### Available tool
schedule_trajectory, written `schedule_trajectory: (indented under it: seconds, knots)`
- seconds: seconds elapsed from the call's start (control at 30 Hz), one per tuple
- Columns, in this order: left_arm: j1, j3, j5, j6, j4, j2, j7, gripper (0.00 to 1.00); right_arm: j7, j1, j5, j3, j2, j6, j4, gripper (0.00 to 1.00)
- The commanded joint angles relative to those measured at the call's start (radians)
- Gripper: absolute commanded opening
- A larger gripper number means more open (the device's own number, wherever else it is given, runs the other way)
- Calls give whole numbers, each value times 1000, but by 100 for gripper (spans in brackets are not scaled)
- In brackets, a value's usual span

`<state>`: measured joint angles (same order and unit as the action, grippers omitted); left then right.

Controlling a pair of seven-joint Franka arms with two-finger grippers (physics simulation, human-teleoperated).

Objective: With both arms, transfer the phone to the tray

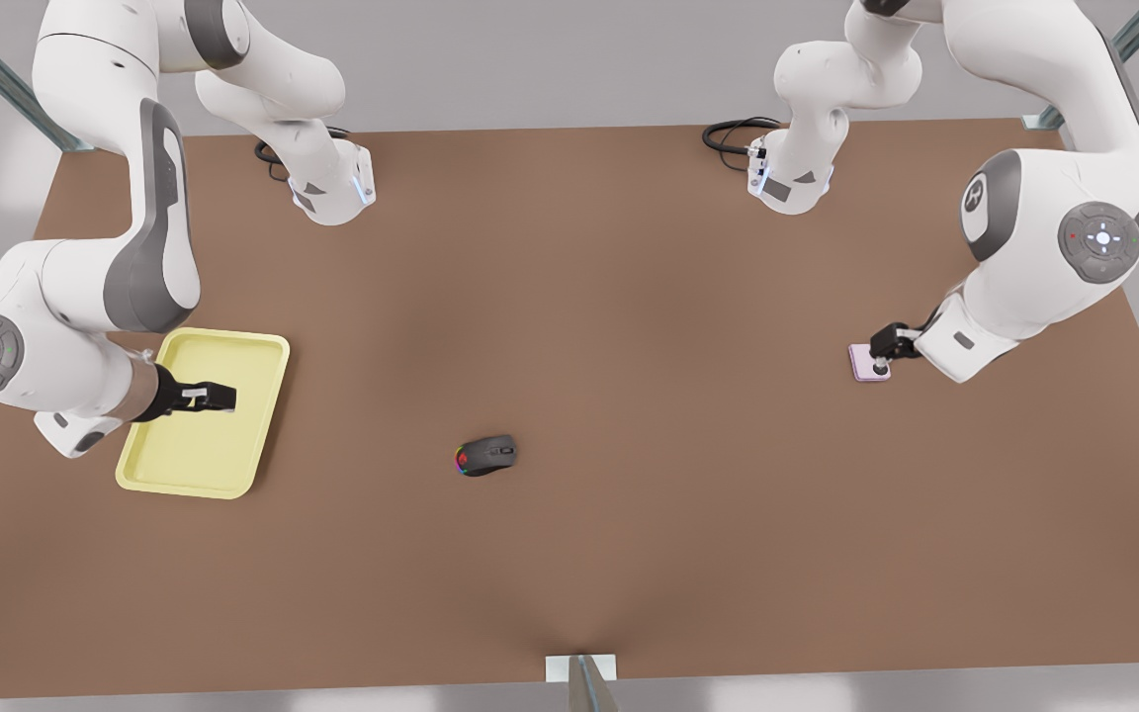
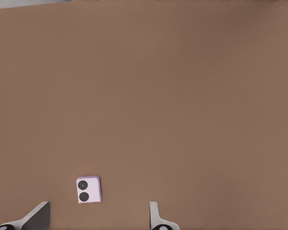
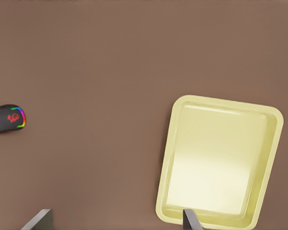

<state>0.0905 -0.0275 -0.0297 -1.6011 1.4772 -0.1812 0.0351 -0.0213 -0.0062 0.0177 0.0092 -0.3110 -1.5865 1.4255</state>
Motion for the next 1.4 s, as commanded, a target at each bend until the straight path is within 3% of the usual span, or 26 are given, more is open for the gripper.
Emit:
schedule_trajectory:
  seconds: [0.0,0.13,0.27,0.4,0.6,0.87,0.97,1.1,1.17,1.37]
  knots:
    - [-2,0,-1,-17,-2,2,16,100,-9,0,1,0,1,-13,0,100]
    - [-12,18,-9,-51,93,-44,19,100,-9,0,1,0,1,-13,0,100]
    - [-55,55,-32,-375,434,-12,-50,100,-8,0,1,0,1,-13,0,100]
    - [-98,89,-32,-629,627,-23,-147,100,-9,0,1,0,1,-13,0,100]
    - [-173,89,-22,-836,726,-93,-267,100,-9,0,2,0,-2,-15,-2,100]
    - [-224,89,57,-950,775,-155,-302,100,-3,5,-8,2,7,-21,-16,100]
    - [-224,89,51,-953,847,-130,-327,100,-5,8,-12,3,-14,42,-109,100]
    - [-224,89,50,-1057,913,-129,-334,100,0,0,-50,0,39,19,-24,100]
    - [-224,90,50,-1059,928,-129,-356,100,0,-3,-48,-2,124,-61,116,100]
    - [-224,94,50,-1077,951,-141,-360,100,54,-2,-36,-32,102,-47,90,100]
